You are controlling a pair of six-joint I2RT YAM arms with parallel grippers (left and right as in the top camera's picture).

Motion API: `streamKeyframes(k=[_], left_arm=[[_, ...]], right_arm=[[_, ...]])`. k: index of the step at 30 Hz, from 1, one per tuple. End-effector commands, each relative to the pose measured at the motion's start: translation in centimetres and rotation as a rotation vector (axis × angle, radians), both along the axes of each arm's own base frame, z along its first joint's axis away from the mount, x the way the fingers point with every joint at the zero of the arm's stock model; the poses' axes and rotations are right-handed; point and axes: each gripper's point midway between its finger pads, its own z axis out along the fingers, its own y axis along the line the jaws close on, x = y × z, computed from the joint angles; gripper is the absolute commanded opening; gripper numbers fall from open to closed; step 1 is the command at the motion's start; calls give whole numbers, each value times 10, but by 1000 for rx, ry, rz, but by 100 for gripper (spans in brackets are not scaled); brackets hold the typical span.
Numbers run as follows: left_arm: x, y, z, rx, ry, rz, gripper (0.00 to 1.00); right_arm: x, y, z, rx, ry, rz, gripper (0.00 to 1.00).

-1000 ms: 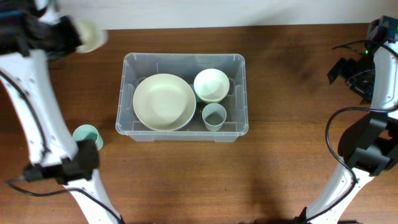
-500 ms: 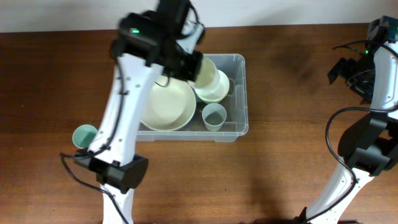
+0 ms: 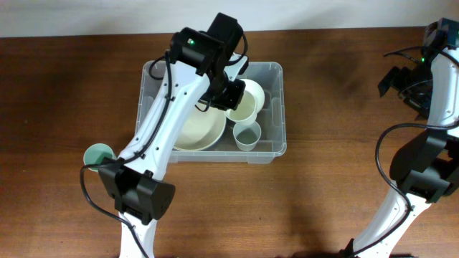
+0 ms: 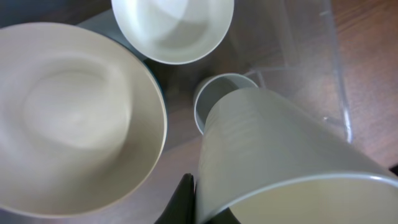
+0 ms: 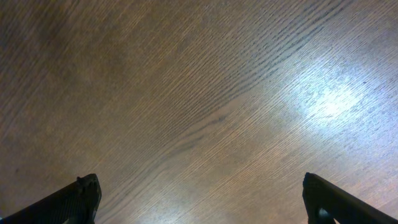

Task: Pack container
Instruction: 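Lower the cream cup into the bin near the white bowl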

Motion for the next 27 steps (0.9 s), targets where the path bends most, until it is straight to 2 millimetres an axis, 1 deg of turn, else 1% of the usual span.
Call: streamKeyframes(k=[1, 10, 15, 19, 22, 26, 27], left_arm=[[2, 1, -16, 20, 15, -17, 3], [-2, 2, -42, 41, 63, -17, 3], [-5, -6, -51, 3, 90, -30, 3], [-5, -6, -58, 6, 99, -29, 4], [-5, -6, -60, 7, 101, -29, 4], [-5, -6, -62, 8, 102, -29, 9], [-5, -6, -62, 8, 103, -30, 11]], right_arm=[[-1, -1, -1, 0, 4, -4, 99], [-1, -1, -1, 0, 4, -4, 99], [-1, -1, -1, 0, 4, -4, 99], [-1, -1, -1, 0, 4, -4, 99], [-1, -1, -1, 0, 4, -4, 99], [-1, -1, -1, 0, 4, -4, 99], [-1, -1, -1, 0, 4, -4, 99]])
